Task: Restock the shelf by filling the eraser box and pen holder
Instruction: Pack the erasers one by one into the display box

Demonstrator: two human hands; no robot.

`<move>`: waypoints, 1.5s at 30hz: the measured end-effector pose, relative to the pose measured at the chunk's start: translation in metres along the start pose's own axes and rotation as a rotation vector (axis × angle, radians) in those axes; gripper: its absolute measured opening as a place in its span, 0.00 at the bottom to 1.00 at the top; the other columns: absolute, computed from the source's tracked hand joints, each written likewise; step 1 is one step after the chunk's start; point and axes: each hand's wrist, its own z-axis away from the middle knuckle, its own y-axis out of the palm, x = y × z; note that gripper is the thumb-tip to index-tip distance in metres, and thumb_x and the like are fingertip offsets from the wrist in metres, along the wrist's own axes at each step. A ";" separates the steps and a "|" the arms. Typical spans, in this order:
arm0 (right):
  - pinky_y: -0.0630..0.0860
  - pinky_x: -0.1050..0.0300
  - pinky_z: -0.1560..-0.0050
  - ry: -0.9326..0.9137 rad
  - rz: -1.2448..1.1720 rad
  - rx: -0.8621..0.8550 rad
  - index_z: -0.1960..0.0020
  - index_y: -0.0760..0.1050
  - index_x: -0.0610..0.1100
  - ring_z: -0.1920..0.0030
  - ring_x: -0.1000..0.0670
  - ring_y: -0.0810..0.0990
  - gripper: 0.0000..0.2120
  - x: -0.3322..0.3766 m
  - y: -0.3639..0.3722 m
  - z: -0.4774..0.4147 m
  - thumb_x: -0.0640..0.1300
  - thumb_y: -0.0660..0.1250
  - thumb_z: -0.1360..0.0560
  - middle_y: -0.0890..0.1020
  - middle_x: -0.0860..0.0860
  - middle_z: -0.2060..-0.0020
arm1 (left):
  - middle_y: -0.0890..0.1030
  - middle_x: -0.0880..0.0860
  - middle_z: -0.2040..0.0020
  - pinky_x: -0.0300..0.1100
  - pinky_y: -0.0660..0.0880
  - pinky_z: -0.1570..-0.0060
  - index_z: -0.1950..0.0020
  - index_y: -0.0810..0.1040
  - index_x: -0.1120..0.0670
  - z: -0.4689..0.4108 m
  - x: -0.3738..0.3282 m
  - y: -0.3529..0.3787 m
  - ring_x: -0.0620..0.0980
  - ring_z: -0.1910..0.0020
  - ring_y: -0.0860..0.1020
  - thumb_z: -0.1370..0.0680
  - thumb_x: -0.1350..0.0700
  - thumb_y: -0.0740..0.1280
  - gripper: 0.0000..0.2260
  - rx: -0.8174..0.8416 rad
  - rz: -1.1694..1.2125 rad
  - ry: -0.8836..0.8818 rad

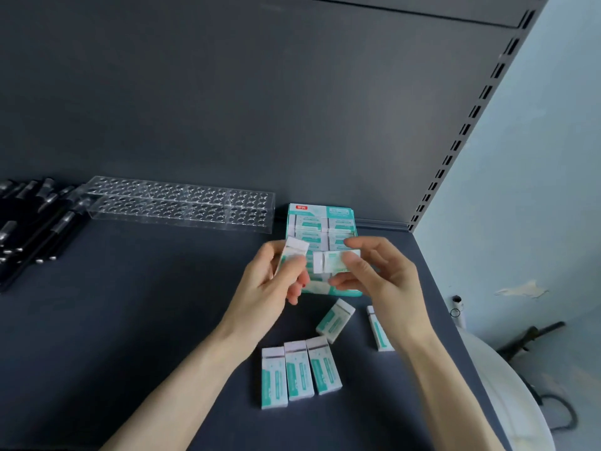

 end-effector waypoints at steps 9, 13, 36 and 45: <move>0.79 0.61 0.59 0.060 0.057 0.105 0.48 0.76 0.38 0.60 0.50 0.83 0.10 -0.005 0.014 -0.034 0.29 0.67 0.28 0.84 0.47 0.52 | 0.73 0.50 0.71 0.33 0.65 0.73 0.65 0.78 0.54 -0.044 -0.004 -0.018 0.43 0.73 0.67 0.24 0.54 0.68 0.10 -0.056 0.009 -0.085; 0.78 0.63 0.59 0.055 0.112 0.052 0.54 0.78 0.41 0.63 0.51 0.82 0.04 -0.007 0.013 -0.053 0.34 0.68 0.27 0.85 0.51 0.56 | 0.76 0.46 0.69 0.30 0.68 0.68 0.56 0.79 0.56 -0.060 -0.004 -0.020 0.38 0.72 0.70 0.23 0.55 0.68 0.06 -0.023 -0.044 -0.024; 0.68 0.72 0.48 -0.254 0.865 0.051 0.54 0.83 0.45 0.48 0.56 0.72 0.07 -0.048 0.006 -0.086 0.38 0.73 0.31 0.80 0.58 0.52 | 0.84 0.51 0.59 0.30 0.73 0.58 0.55 0.75 0.55 -0.072 0.024 -0.017 0.42 0.58 0.80 0.22 0.62 0.64 0.04 -0.302 0.020 0.073; 0.73 0.55 0.57 -0.295 0.993 -0.015 0.53 0.83 0.47 0.50 0.51 0.69 0.05 -0.055 0.007 -0.087 0.42 0.73 0.30 0.75 0.52 0.52 | 0.82 0.47 0.62 0.28 0.72 0.63 0.54 0.77 0.58 -0.071 0.024 -0.018 0.38 0.63 0.78 0.24 0.65 0.67 0.03 -0.301 0.046 0.094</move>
